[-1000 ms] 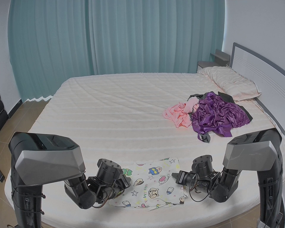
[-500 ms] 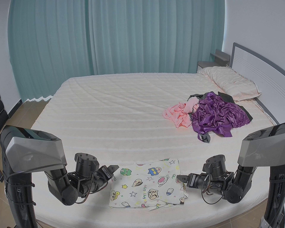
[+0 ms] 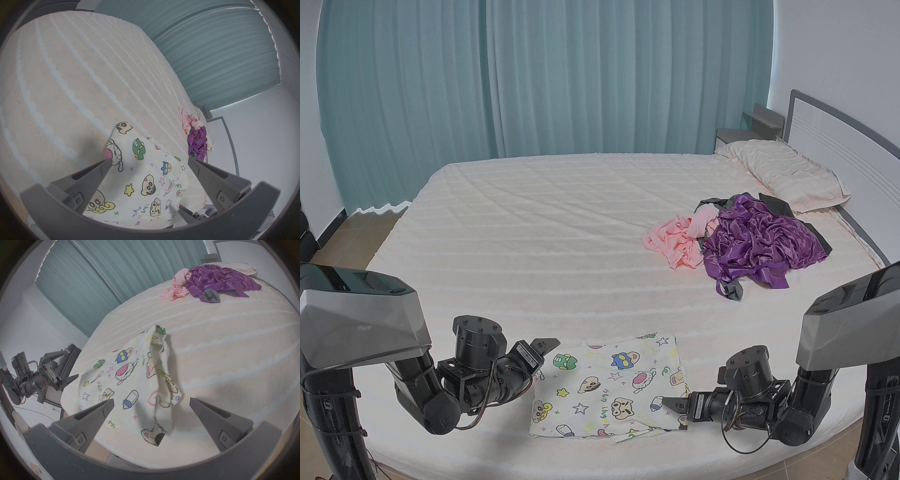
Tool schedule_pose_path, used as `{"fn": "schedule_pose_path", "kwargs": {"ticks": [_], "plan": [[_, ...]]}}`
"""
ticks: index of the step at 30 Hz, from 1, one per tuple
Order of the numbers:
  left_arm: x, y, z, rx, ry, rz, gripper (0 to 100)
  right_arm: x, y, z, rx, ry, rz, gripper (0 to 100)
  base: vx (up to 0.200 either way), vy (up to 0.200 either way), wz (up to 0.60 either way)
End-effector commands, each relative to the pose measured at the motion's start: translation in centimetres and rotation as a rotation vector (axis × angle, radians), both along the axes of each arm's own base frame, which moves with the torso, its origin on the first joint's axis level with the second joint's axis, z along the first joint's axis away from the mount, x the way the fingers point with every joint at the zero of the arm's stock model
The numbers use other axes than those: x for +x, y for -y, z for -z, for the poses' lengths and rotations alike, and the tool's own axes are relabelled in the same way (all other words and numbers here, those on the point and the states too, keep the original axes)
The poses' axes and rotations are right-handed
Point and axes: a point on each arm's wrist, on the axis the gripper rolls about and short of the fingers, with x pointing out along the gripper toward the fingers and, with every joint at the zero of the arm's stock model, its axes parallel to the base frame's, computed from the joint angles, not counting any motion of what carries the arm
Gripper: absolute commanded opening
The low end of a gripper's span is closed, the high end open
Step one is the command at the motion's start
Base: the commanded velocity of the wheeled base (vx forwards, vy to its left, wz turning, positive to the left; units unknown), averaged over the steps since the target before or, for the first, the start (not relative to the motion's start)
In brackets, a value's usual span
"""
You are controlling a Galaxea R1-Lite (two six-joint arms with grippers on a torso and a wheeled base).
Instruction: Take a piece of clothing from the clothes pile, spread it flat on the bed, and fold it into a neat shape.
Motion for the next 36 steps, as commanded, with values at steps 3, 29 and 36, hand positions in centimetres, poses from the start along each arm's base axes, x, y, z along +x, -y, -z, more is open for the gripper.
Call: {"fn": "schedule_pose_path", "kwargs": {"ticks": [3, 29, 36], "plan": [[0.0, 0.2, -0.1, -0.001, 0.006, 0.008, 100, -0.6, -0.3, 0.5, 0.002, 0.002, -0.020, 100, -0.200, 0.000, 0.00], [0.4, 0.4, 0.9, 0.013, 0.019, 0.020, 100, 0.8, -1.4, 2.4, 0.010, 0.039, -0.053, 100, 0.000, 0.000, 0.00], [0.4, 0.4, 1.0, 0.015, 0.018, 0.020, 100, 0.8, -1.3, 2.4, 0.004, 0.041, -0.052, 0, 0.000, 0.000, 0.00]]}}
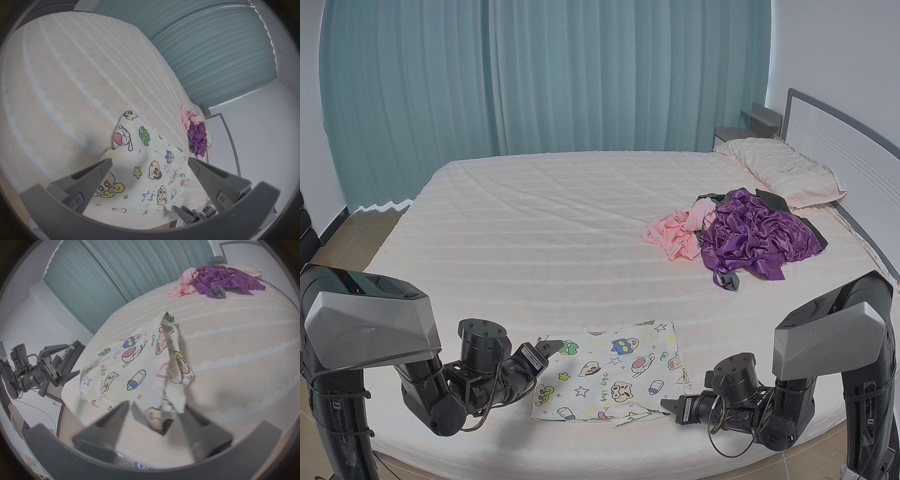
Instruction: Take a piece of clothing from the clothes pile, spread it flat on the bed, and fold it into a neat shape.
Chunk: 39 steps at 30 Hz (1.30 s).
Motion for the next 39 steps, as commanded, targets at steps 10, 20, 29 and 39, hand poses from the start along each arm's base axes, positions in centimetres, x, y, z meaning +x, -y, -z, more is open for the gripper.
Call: {"fn": "schedule_pose_path", "kwargs": {"ticks": [10, 20, 29, 39], "plan": [[0.0, 0.0, 0.1, 0.001, -0.004, 0.001, 100, -0.9, 0.7, -0.9, -0.010, -0.003, -0.004, 0, 0.000, 0.000, 0.00], [0.0, 0.0, 0.2, 0.003, -0.005, 0.002, 100, -1.6, 1.4, -1.7, -0.050, -0.043, -0.017, 0, 0.000, 0.000, 0.00], [0.0, 0.1, 0.2, 0.003, -0.005, 0.003, 100, -1.5, 1.3, -1.6, -0.066, -0.075, -0.022, 100, 0.000, 0.000, 0.00], [0.1, 0.1, 0.3, 0.003, -0.007, 0.002, 100, -0.4, 2.3, -5.4, 0.005, 0.062, 0.017, 100, 0.000, 0.000, 0.00]]}}
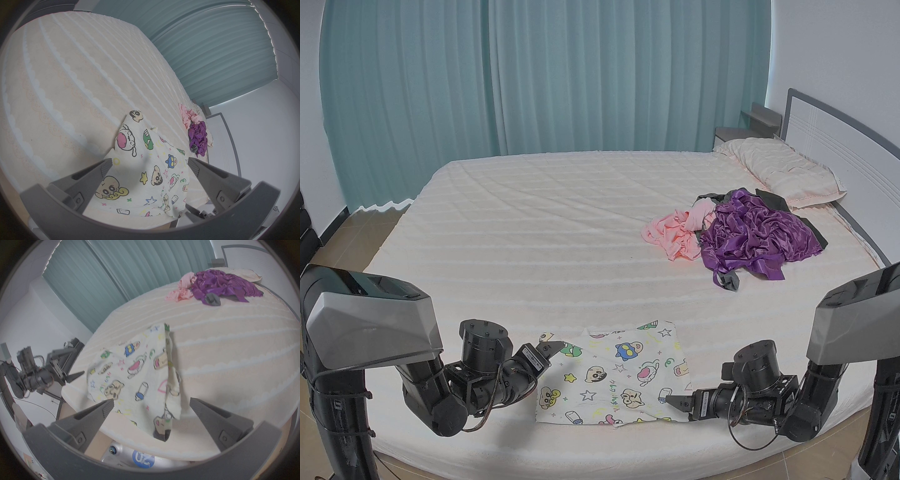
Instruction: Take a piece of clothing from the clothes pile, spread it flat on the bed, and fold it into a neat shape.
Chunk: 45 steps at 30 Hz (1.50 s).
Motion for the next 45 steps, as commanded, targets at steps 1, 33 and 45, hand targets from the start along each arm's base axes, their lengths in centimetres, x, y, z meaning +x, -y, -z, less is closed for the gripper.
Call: {"fn": "schedule_pose_path", "kwargs": {"ticks": [1, 33, 45], "plan": [[0.1, 0.0, 0.1, 0.000, -0.001, -0.001, 100, 1.8, 0.6, -3.5, 0.086, 0.126, 0.033, 100, 0.000, 0.000, 0.00], [0.1, 0.0, 0.2, 0.003, 0.008, -0.014, 100, 16.1, -2.8, 2.3, 0.066, 0.114, 0.134, 100, 0.000, 0.000, 0.00], [0.2, 0.1, 0.2, 0.004, 0.010, -0.016, 100, 17.3, -1.6, 2.1, 0.069, 0.140, 0.179, 0, 0.000, 0.000, 0.00]]}}
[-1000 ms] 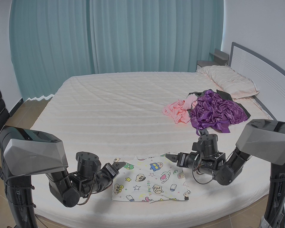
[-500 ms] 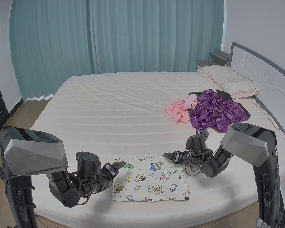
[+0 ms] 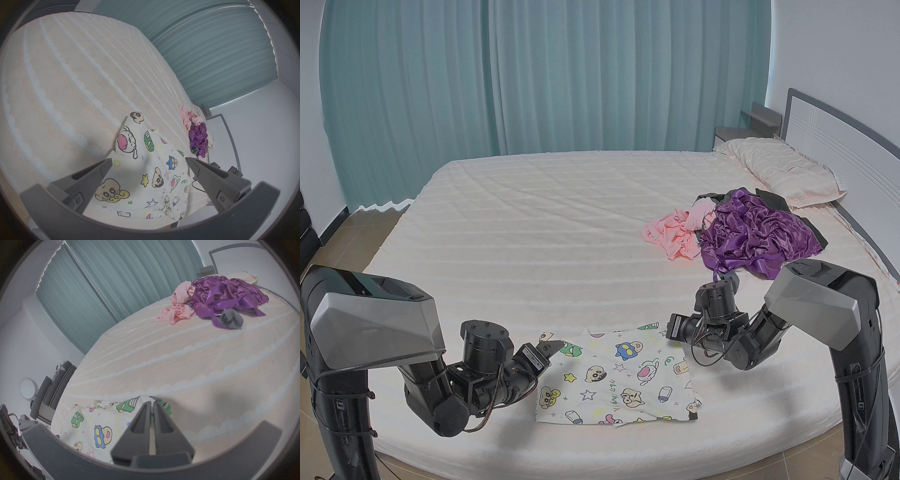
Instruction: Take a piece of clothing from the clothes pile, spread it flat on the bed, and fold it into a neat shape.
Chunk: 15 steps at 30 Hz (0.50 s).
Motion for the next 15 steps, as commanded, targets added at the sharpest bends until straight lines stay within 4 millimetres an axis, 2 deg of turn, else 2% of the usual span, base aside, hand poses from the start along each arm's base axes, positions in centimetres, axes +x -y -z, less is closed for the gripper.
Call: {"fn": "schedule_pose_path", "kwargs": {"ticks": [1, 15], "plan": [[0.0, 0.0, 0.0, 0.000, 0.001, -0.001, 100, 0.4, 0.8, 0.0, 0.000, 0.008, 0.024, 0, 0.000, 0.000, 0.00], [0.0, 0.0, 0.1, 0.000, 0.000, -0.001, 100, 1.2, 2.2, -0.3, -0.002, 0.022, 0.084, 0, 0.000, 0.000, 0.00]]}}
